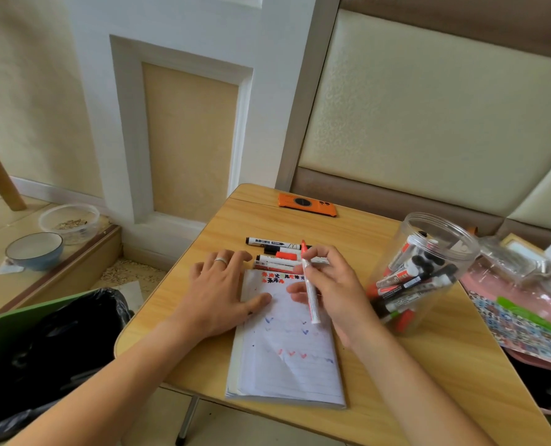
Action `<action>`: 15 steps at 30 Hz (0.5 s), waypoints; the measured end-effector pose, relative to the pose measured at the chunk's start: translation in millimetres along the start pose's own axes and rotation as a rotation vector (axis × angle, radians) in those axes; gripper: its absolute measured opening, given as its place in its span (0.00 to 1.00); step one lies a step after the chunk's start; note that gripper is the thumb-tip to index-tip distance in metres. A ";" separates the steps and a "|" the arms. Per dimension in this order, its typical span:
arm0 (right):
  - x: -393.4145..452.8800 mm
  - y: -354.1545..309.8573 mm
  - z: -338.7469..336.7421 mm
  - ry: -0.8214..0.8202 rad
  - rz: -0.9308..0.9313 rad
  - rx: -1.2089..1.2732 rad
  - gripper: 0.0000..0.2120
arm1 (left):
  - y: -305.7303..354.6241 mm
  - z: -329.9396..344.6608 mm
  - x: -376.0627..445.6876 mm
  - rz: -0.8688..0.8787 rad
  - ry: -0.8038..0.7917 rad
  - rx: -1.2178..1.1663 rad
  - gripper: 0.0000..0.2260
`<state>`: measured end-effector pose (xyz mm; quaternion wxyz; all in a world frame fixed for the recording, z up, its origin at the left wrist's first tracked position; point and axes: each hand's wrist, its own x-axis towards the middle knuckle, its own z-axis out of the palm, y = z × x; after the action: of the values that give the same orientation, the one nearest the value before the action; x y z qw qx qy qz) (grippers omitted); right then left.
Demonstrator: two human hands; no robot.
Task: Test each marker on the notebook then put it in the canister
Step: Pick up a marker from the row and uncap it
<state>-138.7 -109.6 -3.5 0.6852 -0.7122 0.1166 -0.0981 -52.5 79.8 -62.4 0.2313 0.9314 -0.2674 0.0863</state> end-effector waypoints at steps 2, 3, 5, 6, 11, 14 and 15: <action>5.2 -2.7 -3.1 -0.024 0.056 0.312 0.14 | -0.5 0.6 -0.1 0.020 0.002 -0.027 0.35; 7.3 -3.6 -5.2 -0.050 0.086 0.432 0.18 | -0.5 1.0 0.1 0.028 0.003 -0.035 0.34; 10.8 -2.2 -7.3 -0.082 0.095 0.508 0.21 | -0.6 1.7 0.5 0.050 0.002 -0.038 0.31; 11.8 -0.5 -6.9 -0.075 0.080 0.453 0.18 | -0.6 1.9 0.5 0.063 -0.001 -0.040 0.30; 16.3 10.7 -1.6 0.029 0.032 0.089 0.05 | -0.6 1.3 -0.2 0.094 -0.003 -0.053 0.27; 17.2 12.5 2.4 0.058 0.005 -0.045 0.07 | 0.3 0.5 0.0 0.096 0.015 -0.081 0.27; 17.5 12.9 3.7 0.075 -0.001 -0.060 0.06 | 0.4 0.1 0.0 0.096 0.018 -0.087 0.27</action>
<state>-121.4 -111.7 -16.9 0.6587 -0.7283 0.1448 -0.1214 -52.8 79.5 -62.3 0.2693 0.9058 -0.3134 0.0938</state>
